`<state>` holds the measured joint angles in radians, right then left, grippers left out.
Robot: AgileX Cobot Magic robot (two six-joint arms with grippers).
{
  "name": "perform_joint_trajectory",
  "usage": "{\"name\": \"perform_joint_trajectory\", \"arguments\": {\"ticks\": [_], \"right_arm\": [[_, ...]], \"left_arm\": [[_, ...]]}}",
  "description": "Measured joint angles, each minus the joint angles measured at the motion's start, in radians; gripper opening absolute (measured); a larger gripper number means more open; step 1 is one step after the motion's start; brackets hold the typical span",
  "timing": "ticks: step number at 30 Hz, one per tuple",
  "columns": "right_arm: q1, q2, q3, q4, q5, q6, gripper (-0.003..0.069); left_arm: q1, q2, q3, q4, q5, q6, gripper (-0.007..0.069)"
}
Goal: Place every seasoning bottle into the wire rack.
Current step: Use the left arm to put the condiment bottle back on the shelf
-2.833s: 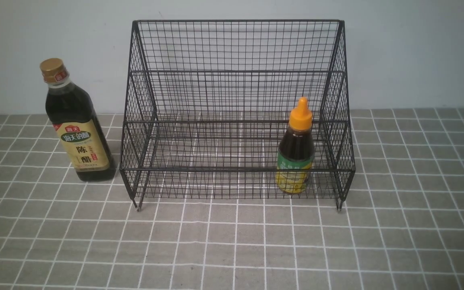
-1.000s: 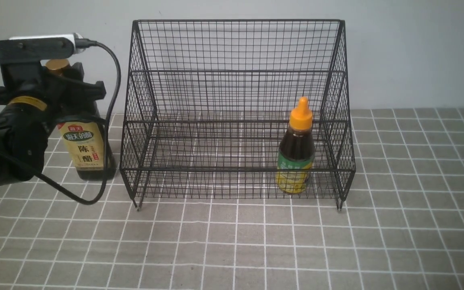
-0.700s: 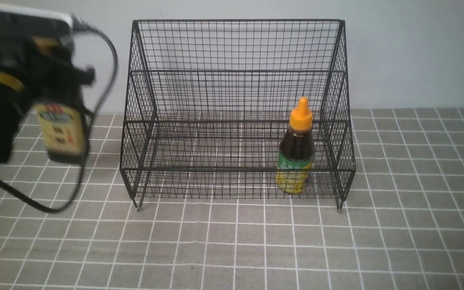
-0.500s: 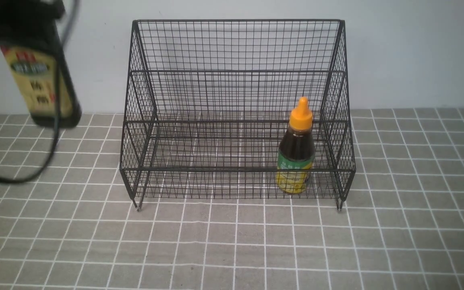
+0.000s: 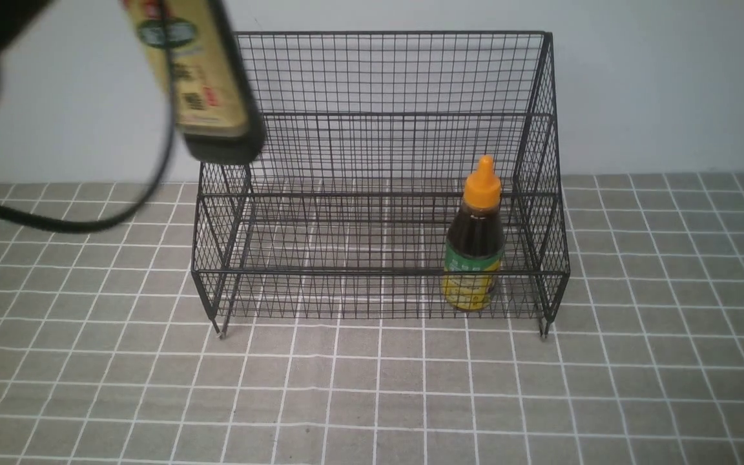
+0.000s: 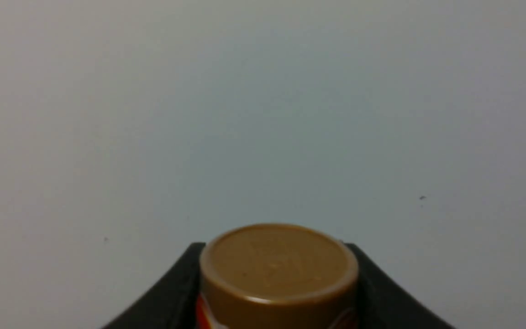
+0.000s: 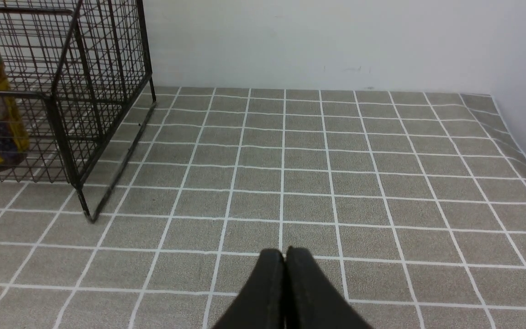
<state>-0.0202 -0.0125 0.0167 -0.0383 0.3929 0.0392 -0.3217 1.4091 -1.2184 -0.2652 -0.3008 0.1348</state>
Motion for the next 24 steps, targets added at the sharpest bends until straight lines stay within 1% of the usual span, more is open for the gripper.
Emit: {"name": "perform_joint_trajectory", "arguments": {"ticks": [4,9,10,15,18,21,24], "right_arm": [[0.000,0.000,0.000,0.000,0.000,0.000,-0.0012],[0.000,0.000,0.000,0.000,0.000,0.000,-0.0012],[0.000,0.000,0.000,0.000,0.000,0.000,-0.0012],[0.000,0.000,0.000,0.000,-0.001,0.000,-0.0012],[0.000,0.000,0.000,0.000,-0.001,0.000,-0.0012],[0.000,0.000,0.000,0.000,-0.001,0.000,-0.0012],[0.000,0.000,0.000,0.000,-0.001,0.000,-0.0012]], "left_arm": [[-0.020,0.057,-0.008,-0.063,-0.014,0.059,0.0304],[-0.029,0.150,-0.027,-0.212,-0.050,0.196,0.0304],[-0.029,0.154,-0.028,-0.217,-0.050,0.201,0.0304],[-0.029,0.200,-0.031,-0.316,-0.053,0.331,0.0304],[-0.029,0.219,-0.031,-0.339,-0.038,0.357,0.0304],[-0.029,0.245,-0.031,-0.350,0.042,0.385,0.0304],[-0.029,0.257,-0.031,-0.350,0.077,0.389,0.0304]]}}
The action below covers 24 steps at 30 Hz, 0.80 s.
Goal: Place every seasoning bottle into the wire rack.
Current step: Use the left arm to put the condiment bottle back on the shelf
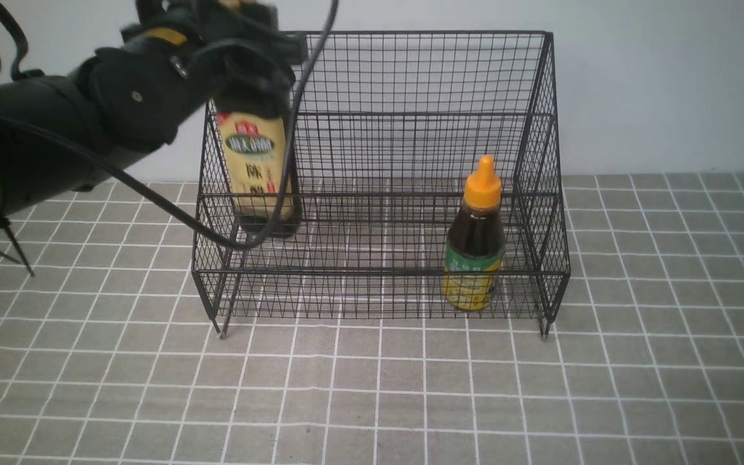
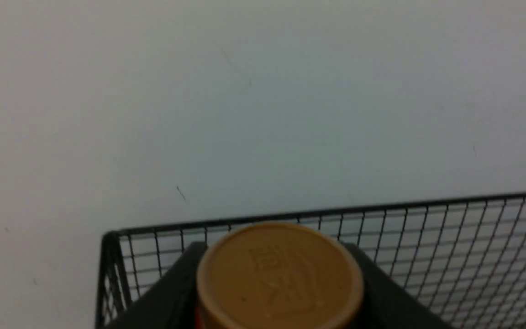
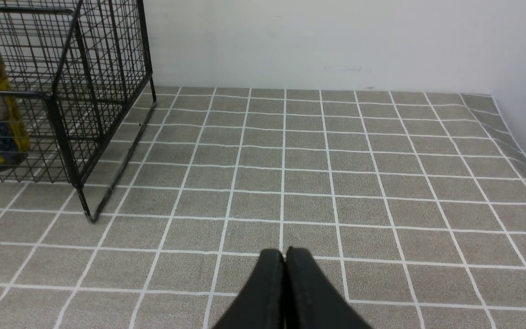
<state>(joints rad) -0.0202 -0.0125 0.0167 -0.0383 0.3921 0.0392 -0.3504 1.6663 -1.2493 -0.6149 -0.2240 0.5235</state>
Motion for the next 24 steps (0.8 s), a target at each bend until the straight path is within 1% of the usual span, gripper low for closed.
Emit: {"name": "perform_joint_trajectory", "arguments": {"ticks": [1,4,18,21,23,24], "right_arm": [[0.000,0.000,0.000,0.000,0.000,0.000,-0.0012],[0.000,0.000,0.000,0.000,0.000,0.000,-0.0012],[0.000,0.000,0.000,0.000,0.000,0.000,-0.0012],[0.000,0.000,0.000,0.000,0.000,0.000,-0.0012],[0.000,0.000,0.000,0.000,0.000,0.000,-0.0012],[0.000,0.000,0.000,0.000,0.000,0.000,-0.0012]], "left_arm": [[0.000,0.009,0.000,0.000,0.029,0.002,0.0304],[-0.001,0.020,0.000,0.000,0.045,0.002,0.0304],[-0.001,0.037,-0.003,-0.007,0.084,0.019,0.0306],[-0.001,0.035,-0.004,-0.007,0.095,0.042,0.0315],[-0.001,0.031,-0.006,-0.007,0.097,0.059,0.0332],[-0.001,0.019,-0.011,-0.007,0.103,0.077,0.0352]]}}
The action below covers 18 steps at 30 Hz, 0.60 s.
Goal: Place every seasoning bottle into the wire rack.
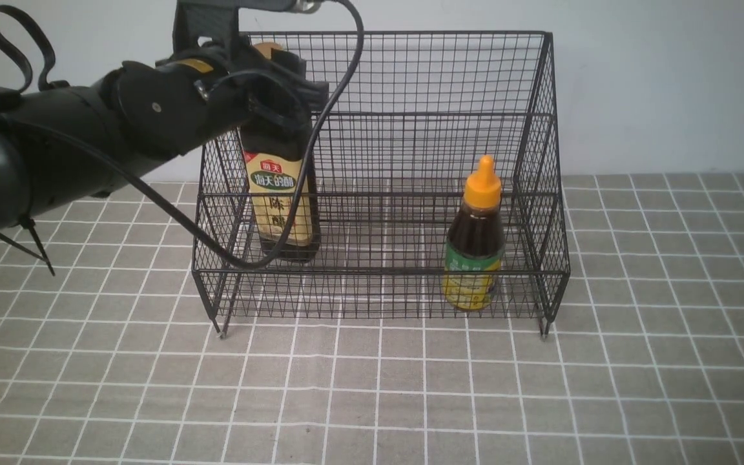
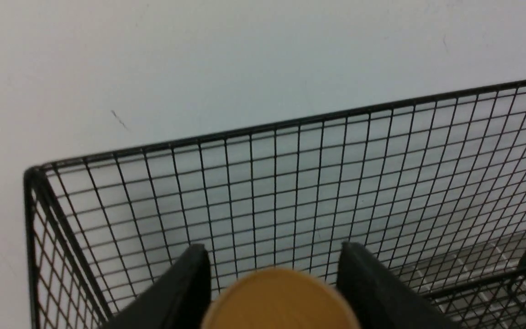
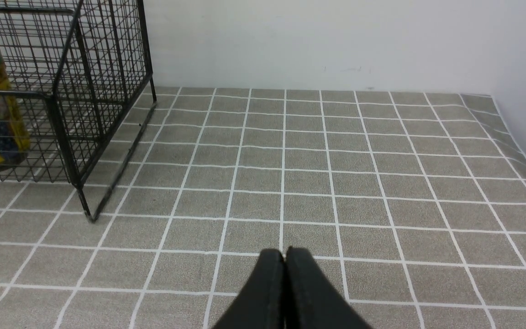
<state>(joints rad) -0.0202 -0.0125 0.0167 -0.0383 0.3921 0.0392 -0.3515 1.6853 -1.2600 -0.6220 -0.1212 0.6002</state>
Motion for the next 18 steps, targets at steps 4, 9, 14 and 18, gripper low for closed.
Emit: {"name": "perform_joint_trajectory", "arguments": {"ticks": [4,9,14,18], "right_arm": [[0.000,0.000,0.000,0.000,0.000,0.000,-0.0012],[0.000,0.000,0.000,0.000,0.000,0.000,-0.0012],[0.000,0.000,0.000,0.000,0.000,0.000,-0.0012],[0.000,0.000,0.000,0.000,0.000,0.000,-0.0012]], "left_arm": [[0.000,-0.026,-0.001,0.001,0.033,0.011,0.0374],[0.000,-0.057,-0.001,0.003,0.055,0.015,0.0375],[0.000,-0.111,-0.001,0.003,0.092,0.041,0.0375],[0.000,-0.161,-0.001,0.004,0.150,0.069,0.0370]]}}
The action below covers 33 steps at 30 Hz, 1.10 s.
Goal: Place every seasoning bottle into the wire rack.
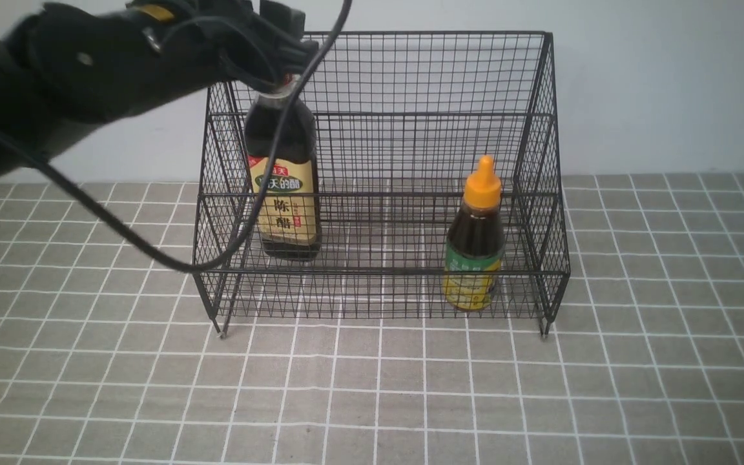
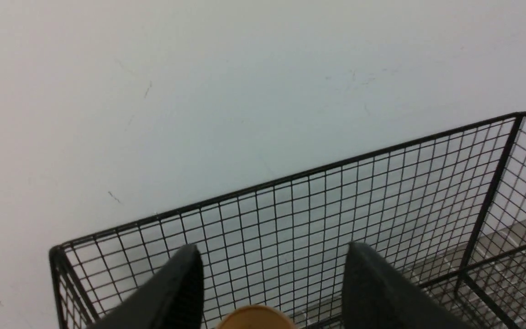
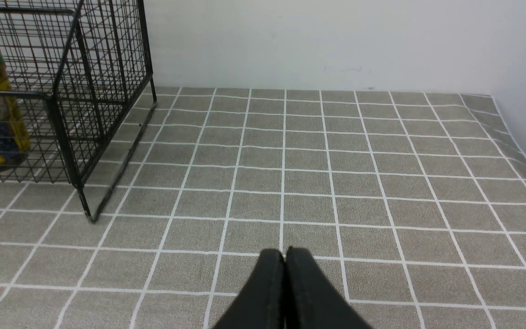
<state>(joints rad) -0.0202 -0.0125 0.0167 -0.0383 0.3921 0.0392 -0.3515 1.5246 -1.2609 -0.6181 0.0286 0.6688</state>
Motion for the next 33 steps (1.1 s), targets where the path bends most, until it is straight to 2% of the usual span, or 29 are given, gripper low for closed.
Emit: {"name": "perform_joint_trajectory", "arguments": {"ticks": [3,6,8,9,11,17,24,27,33], "right_arm": [[0.000,0.000,0.000,0.000,0.000,0.000,-0.0012],[0.000,0.000,0.000,0.000,0.000,0.000,-0.0012],[0.000,0.000,0.000,0.000,0.000,0.000,-0.0012],[0.000,0.000,0.000,0.000,0.000,0.000,-0.0012],[0.000,0.000,0.000,0.000,0.000,0.000,-0.0012],[0.000,0.000,0.000,0.000,0.000,0.000,-0.0012],[0.000,0.000,0.000,0.000,0.000,0.000,-0.0012],[0.000,0.000,0.000,0.000,0.000,0.000,-0.0012],[0.000,0.000,0.000,0.000,0.000,0.000,-0.0012]], "left_arm": [[0.006,-0.047,0.000,0.003,0.083,0.022,0.0329],[0.049,-0.121,0.000,0.007,0.281,0.012,0.0170],[0.068,-0.143,0.000,0.010,0.340,-0.002,0.0125],[0.109,-0.183,0.000,0.020,0.435,-0.033,0.0045],[0.163,-0.228,0.000,0.029,0.565,-0.070,0.0006],[0.256,-0.368,0.037,0.049,0.775,-0.137,-0.0007],[0.258,-0.639,0.268,0.049,0.803,-0.161,-0.0007],[0.258,-0.827,0.428,0.051,0.813,-0.189,-0.0007],[0.258,-1.051,0.528,0.052,0.876,-0.197,-0.0007]]}}
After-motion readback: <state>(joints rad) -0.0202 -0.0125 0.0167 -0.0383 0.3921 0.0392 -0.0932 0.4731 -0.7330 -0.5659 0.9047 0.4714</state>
